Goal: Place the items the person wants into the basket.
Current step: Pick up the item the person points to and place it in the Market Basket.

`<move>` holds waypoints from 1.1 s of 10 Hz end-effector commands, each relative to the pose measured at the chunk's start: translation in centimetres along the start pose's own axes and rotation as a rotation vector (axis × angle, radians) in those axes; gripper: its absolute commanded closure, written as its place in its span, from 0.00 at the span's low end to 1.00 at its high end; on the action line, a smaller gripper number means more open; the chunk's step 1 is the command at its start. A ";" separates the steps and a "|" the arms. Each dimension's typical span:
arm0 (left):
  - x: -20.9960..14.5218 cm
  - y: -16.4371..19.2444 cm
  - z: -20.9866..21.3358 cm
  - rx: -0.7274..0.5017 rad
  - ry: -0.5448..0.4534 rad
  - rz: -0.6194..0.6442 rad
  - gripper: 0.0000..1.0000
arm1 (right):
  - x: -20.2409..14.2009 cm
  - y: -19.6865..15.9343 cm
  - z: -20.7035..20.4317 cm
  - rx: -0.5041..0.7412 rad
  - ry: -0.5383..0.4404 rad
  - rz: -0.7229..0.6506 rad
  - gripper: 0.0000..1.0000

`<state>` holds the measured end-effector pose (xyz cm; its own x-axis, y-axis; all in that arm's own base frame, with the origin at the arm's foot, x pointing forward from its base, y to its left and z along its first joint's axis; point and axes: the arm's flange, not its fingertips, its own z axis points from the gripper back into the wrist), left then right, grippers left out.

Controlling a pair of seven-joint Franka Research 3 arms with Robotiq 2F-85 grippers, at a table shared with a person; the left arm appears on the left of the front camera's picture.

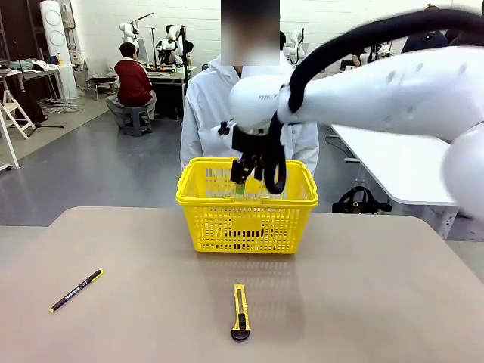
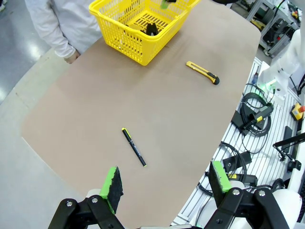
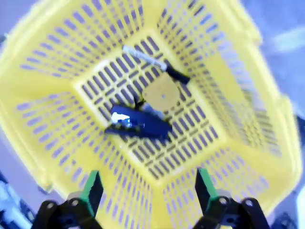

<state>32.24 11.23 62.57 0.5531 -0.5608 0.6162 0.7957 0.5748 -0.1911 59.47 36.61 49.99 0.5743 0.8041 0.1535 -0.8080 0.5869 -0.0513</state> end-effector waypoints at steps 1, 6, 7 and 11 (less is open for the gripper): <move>-0.2 -0.1 0.1 -0.012 -0.019 -0.020 0.06 | -15.5 3.4 4.3 -0.026 -0.116 -0.161 0.00; -0.2 -0.1 0.1 -0.012 -0.019 -0.020 0.06 | -36.2 3.4 7.5 -0.011 -0.398 -0.386 0.00; -0.2 -0.1 0.1 -0.012 -0.019 -0.020 0.06 | -37.4 2.7 7.3 -0.001 -0.400 -0.397 0.00; -0.2 -0.1 0.1 -0.012 -0.019 -0.020 0.06 | -37.8 0.8 6.9 0.021 -0.402 -0.422 0.00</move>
<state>32.21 11.25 62.57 0.5533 -0.5605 0.6161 0.7952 0.5756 -0.1906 35.15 5.58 51.02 0.7635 0.4021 0.5053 -0.5227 0.8443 0.1178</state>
